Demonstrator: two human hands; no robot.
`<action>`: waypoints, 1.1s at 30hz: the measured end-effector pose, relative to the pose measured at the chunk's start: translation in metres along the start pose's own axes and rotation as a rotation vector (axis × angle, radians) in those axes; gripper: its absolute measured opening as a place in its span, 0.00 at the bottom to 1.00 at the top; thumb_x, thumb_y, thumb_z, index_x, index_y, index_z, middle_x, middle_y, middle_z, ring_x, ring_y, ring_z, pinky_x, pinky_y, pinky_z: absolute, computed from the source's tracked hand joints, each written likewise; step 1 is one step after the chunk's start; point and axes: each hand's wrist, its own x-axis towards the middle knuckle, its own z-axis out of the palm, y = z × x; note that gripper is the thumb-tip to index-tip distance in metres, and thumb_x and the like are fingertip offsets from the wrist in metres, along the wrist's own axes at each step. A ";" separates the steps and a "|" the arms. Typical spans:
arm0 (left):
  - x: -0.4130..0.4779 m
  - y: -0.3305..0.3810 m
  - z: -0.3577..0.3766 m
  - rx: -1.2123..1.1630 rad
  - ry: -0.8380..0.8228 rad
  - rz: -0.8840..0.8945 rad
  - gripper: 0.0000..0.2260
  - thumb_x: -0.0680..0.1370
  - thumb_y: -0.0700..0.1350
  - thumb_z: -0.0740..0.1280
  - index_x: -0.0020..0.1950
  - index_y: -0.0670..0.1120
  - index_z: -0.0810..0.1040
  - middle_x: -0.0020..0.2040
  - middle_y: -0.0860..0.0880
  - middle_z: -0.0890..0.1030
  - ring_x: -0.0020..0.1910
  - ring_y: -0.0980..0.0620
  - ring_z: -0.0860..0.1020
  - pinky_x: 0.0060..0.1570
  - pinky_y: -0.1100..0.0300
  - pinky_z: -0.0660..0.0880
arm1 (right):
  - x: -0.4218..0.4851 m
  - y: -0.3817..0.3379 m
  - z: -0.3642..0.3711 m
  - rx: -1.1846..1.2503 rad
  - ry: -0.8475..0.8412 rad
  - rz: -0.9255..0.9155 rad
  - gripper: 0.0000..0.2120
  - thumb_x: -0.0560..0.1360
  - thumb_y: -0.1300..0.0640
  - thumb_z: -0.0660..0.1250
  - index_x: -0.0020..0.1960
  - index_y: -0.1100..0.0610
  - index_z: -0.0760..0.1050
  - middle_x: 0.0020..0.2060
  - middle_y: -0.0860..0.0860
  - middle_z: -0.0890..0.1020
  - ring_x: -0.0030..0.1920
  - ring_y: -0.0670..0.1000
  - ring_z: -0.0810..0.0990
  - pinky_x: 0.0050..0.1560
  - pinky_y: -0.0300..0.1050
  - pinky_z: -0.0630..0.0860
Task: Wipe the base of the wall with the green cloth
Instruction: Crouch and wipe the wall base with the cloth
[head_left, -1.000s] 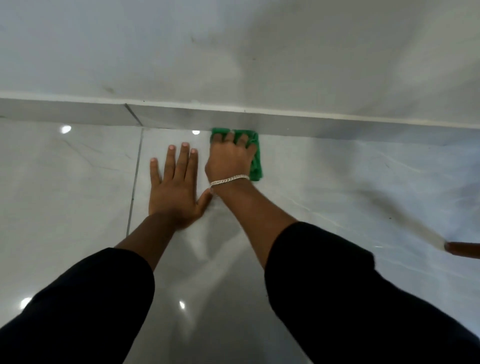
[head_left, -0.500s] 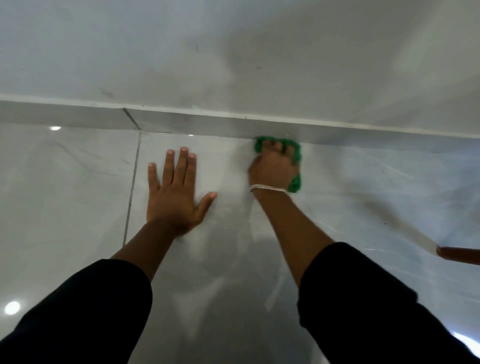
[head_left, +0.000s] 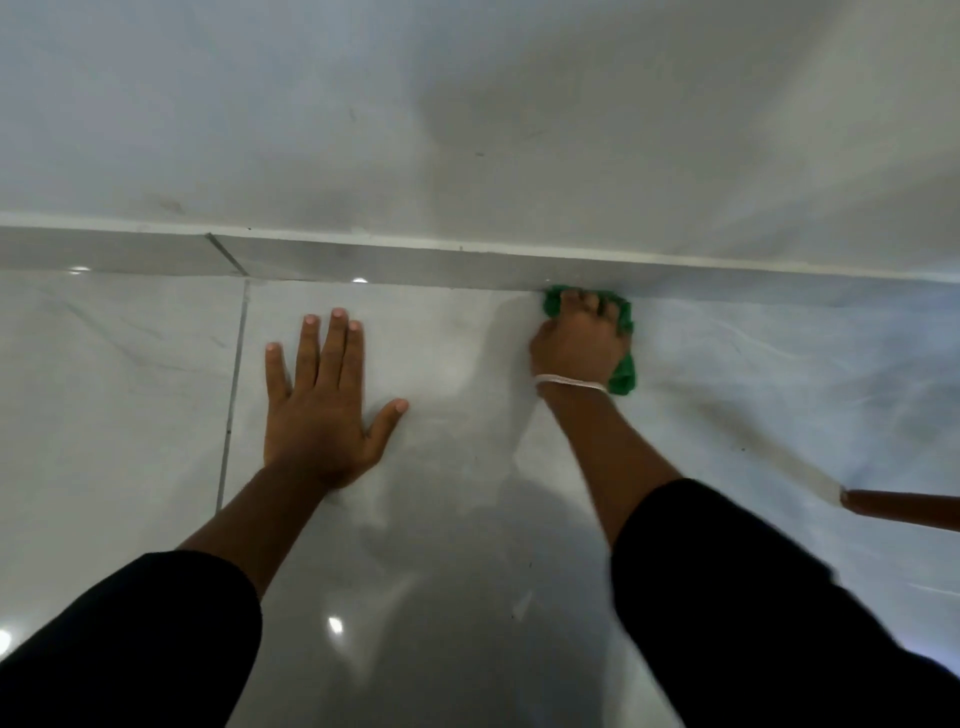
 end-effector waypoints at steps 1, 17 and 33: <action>0.000 0.000 0.000 0.011 -0.002 0.004 0.42 0.77 0.69 0.49 0.81 0.42 0.48 0.83 0.42 0.49 0.82 0.40 0.46 0.75 0.33 0.47 | -0.009 -0.025 0.005 0.012 -0.025 -0.007 0.20 0.71 0.57 0.60 0.62 0.58 0.74 0.59 0.60 0.78 0.64 0.61 0.71 0.63 0.56 0.67; 0.001 0.001 -0.001 0.004 -0.011 0.011 0.43 0.77 0.69 0.50 0.81 0.42 0.47 0.83 0.42 0.48 0.82 0.40 0.45 0.76 0.33 0.46 | 0.032 0.065 -0.020 -0.057 -0.020 0.071 0.16 0.71 0.64 0.62 0.58 0.60 0.76 0.55 0.62 0.80 0.59 0.65 0.75 0.59 0.61 0.73; -0.001 0.000 -0.007 -0.005 -0.043 -0.003 0.43 0.77 0.70 0.47 0.82 0.43 0.45 0.83 0.44 0.45 0.82 0.43 0.42 0.76 0.34 0.45 | 0.002 0.005 0.002 -0.099 0.012 -0.419 0.18 0.71 0.60 0.61 0.60 0.54 0.75 0.57 0.56 0.81 0.58 0.62 0.77 0.53 0.56 0.74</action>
